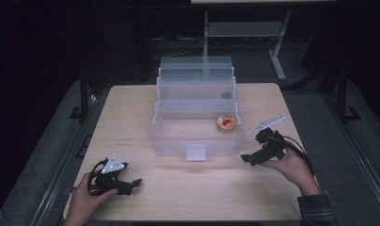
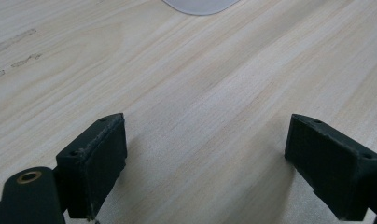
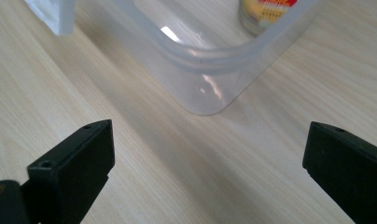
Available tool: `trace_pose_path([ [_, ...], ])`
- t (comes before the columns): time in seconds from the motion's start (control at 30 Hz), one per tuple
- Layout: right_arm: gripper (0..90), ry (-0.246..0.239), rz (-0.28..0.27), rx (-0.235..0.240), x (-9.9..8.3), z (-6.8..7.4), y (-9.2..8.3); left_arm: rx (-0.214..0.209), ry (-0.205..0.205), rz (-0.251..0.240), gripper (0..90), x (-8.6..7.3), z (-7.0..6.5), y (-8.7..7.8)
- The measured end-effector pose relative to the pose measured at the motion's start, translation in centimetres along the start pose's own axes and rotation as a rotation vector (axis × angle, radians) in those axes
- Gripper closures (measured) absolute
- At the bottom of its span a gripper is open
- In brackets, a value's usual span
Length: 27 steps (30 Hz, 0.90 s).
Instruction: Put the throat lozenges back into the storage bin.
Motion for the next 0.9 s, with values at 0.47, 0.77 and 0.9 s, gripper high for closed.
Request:
trace_pose_path([
  [0.47,0.8,-0.002,-0.005,-0.012,-2.6,0.5,1.4,0.001,-0.001,-0.002,11.9,0.0,0.0,0.0],
  [0.77,0.8,0.017,-0.027,-0.017,-4.5,0.8,2.1,0.001,-0.001,-0.003,11.9,0.0,0.0,0.0],
  [0.9,0.8,0.025,-0.038,-0.029,-5.3,0.8,2.4,0.002,-0.001,-0.003,12.0,0.0,0.0,0.0],
])
Point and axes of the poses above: each handheld gripper's, and its own axes: y roughly forward along the jaws, x roughly out of its top, z roughly to its left, the point moved 1 cm from there along y, roughly forward along the jaws, and after that the axes turned 8 degrees about z, right-handed, at the moved point
